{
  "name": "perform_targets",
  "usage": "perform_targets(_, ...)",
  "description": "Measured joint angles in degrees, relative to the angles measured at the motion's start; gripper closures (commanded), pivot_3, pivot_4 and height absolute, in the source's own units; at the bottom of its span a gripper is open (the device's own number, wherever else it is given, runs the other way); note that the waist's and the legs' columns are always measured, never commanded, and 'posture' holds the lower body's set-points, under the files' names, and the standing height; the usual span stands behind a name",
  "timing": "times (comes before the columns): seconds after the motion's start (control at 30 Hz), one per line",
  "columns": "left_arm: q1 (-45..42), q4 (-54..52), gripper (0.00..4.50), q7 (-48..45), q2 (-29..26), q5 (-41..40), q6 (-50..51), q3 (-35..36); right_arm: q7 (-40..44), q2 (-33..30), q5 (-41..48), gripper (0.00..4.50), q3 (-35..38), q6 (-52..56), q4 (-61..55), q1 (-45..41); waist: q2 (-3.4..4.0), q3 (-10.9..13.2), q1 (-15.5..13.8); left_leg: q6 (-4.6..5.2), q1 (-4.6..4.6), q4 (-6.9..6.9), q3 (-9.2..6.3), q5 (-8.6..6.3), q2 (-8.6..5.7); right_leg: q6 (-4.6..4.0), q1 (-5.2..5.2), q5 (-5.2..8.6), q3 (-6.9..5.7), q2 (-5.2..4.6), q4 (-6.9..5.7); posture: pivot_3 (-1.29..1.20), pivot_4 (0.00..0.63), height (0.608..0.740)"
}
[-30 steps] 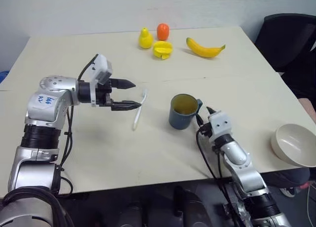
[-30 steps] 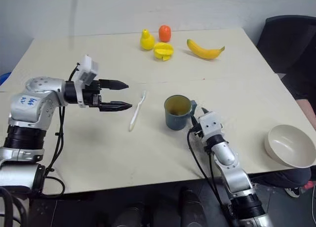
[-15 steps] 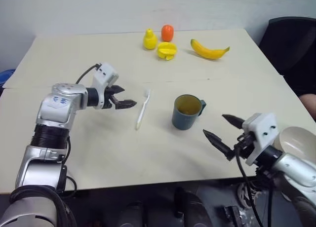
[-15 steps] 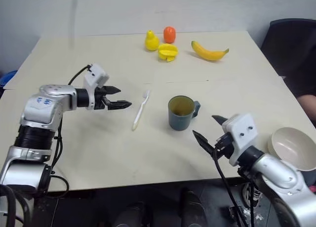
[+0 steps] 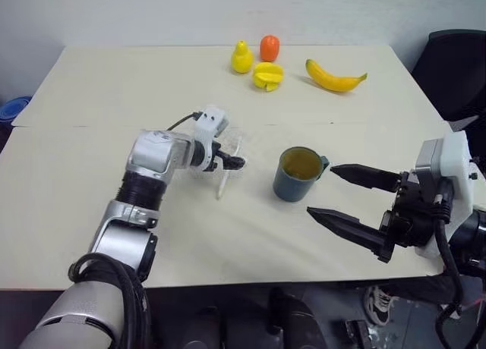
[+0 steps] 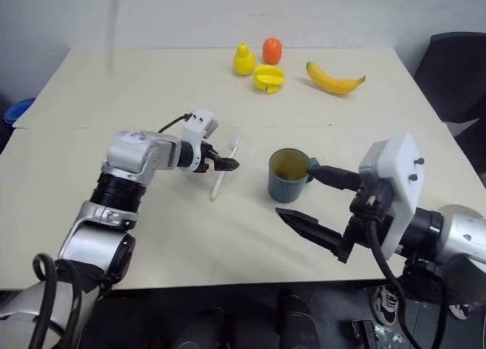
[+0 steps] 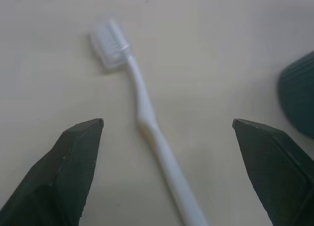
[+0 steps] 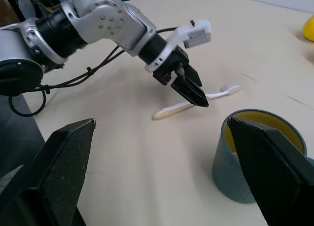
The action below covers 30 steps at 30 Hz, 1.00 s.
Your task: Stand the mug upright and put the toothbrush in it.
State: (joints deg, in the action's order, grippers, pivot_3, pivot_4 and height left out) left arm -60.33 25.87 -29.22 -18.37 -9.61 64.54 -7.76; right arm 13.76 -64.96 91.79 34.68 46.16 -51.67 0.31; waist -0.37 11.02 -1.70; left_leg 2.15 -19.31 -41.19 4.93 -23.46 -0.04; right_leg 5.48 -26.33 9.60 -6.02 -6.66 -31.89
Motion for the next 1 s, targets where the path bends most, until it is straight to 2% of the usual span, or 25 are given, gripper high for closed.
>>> perform_targets(0.1,-2.12,3.45,0.0,0.76,1.11,0.48,-0.07,-0.1,0.33,-1.87,-0.83,0.03,1.16,0.0,-0.92,0.08,-0.02,-0.01,-0.07,0.0,0.03,-0.04,0.0,0.01,0.17,0.02,0.03,-0.04,0.05,-0.02,-0.01,0.0,0.15,0.74)
perform_targets(0.2,-3.6,6.18,0.6,0.19,1.64,0.9,-0.69,-0.46,-0.61,-2.03,-0.71,0.0,1.64,-0.38,-1.03,0.07,-0.03,-0.02,-0.13,-0.01,0.06,-0.05,0.02,0.01,0.21,0.02,0.04,-0.05,0.07,-0.02,-0.04,0.0,0.15,0.74)
perform_targets(0.4,-6.48,12.33,2.45,-0.34,3.09,1.17,-2.0,-0.09,-3.61,-2.39,0.17,0.0,1.83,-2.3,-1.9,0.01,-0.04,-0.03,-0.68,0.0,0.04,-0.03,0.05,0.01,0.16,0.01,0.01,-0.05,0.06,-0.02,-0.02,0.0,0.15,0.74)
perform_targets(0.57,-8.12,17.1,4.1,1.65,4.38,1.78,-4.68,1.72,-4.99,-2.39,-2.76,0.0,1.83,-2.46,-2.84,0.49,-0.06,-0.03,-1.45,0.01,0.02,-0.05,0.07,0.0,0.15,0.01,0.02,-0.05,0.05,-0.03,0.0,0.0,0.15,0.74)
perform_targets(0.6,-8.4,17.78,4.3,1.89,4.53,1.78,-4.83,2.18,-5.0,-2.39,-2.86,0.0,1.84,-2.47,-2.88,0.63,-0.06,-0.03,-1.44,0.01,0.02,-0.04,0.07,0.0,0.15,0.02,0.01,-0.05,0.05,-0.03,0.0,0.0,0.15,0.74)
perform_targets(0.87,-9.3,21.37,4.31,5.2,5.1,1.64,-6.25,6.66,-5.25,-2.36,-4.56,0.0,1.8,-2.41,-3.68,3.34,-0.06,-0.04,-1.3,0.02,0.05,-0.04,0.1,-0.01,0.19,0.02,0.02,-0.06,0.05,-0.02,-0.01,0.0,0.15,0.74)
perform_targets(0.93,-9.06,21.74,4.31,8.04,6.1,0.55,-6.94,10.38,-5.88,-2.26,-3.43,0.0,1.8,-2.56,-3.77,4.36,-0.07,-0.04,-1.29,0.02,0.07,-0.05,0.12,-0.01,0.24,0.02,0.03,-0.08,0.07,-0.03,-0.02,0.0,0.15,0.74)
perform_targets(1.0,-7.76,21.11,4.31,11.42,7.71,-3.62,-11.9,18.49,-7.57,-2.02,-2.86,0.0,1.8,-3.23,-4.48,4.97,-0.09,-0.03,-1.28,0.01,0.03,-0.05,0.13,0.0,0.3,0.01,-0.06,-0.09,0.07,-0.05,-0.03,0.0,0.15,0.74)
